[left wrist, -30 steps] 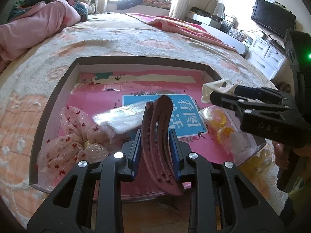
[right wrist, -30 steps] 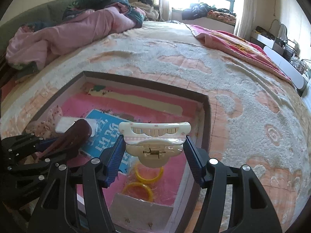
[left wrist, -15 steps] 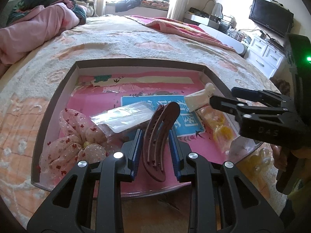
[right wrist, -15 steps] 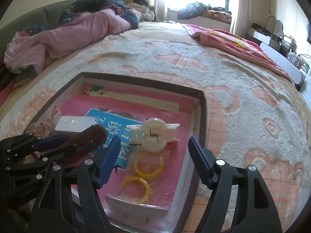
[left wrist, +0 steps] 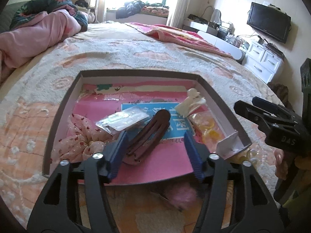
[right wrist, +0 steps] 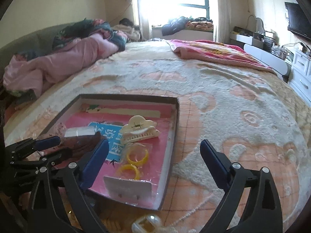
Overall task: Organize jewelry
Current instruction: 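Carry both clips over the tray and open both tools to drop them, then withdraw both tools from the tray toward the pom-pom keychain and coiled tie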
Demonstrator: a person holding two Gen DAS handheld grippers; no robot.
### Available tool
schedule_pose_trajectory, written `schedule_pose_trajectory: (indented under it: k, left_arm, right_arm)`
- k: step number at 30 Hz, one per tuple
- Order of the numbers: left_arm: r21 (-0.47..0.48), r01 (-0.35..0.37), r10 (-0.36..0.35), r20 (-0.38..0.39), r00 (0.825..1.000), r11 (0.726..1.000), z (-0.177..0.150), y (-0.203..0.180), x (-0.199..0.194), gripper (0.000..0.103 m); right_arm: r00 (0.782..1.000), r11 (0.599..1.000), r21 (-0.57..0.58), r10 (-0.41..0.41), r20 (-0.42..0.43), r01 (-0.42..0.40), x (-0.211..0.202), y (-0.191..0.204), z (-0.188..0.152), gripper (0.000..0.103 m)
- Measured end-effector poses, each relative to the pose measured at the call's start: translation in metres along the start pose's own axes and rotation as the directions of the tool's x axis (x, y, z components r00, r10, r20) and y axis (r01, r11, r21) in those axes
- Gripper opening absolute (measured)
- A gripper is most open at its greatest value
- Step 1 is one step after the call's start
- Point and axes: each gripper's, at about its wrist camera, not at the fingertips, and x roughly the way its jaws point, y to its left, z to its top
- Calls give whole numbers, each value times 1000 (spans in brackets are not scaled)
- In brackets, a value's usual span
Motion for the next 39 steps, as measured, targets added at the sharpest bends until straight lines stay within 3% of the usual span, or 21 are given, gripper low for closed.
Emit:
schedule_pose_trajectory:
  k: [15, 39]
  left_arm:
    - [-5, -10, 10, 75, 997, 1000, -5, -5, -40, 88]
    - [4, -32, 31, 102, 994, 999, -28, -2, -80, 91]
  right_arm:
    - [996, 1000, -14, -8, 86, 10, -49, 1, -10, 94]
    - [993, 995, -91, 42, 110, -32, -102, 32, -51, 94]
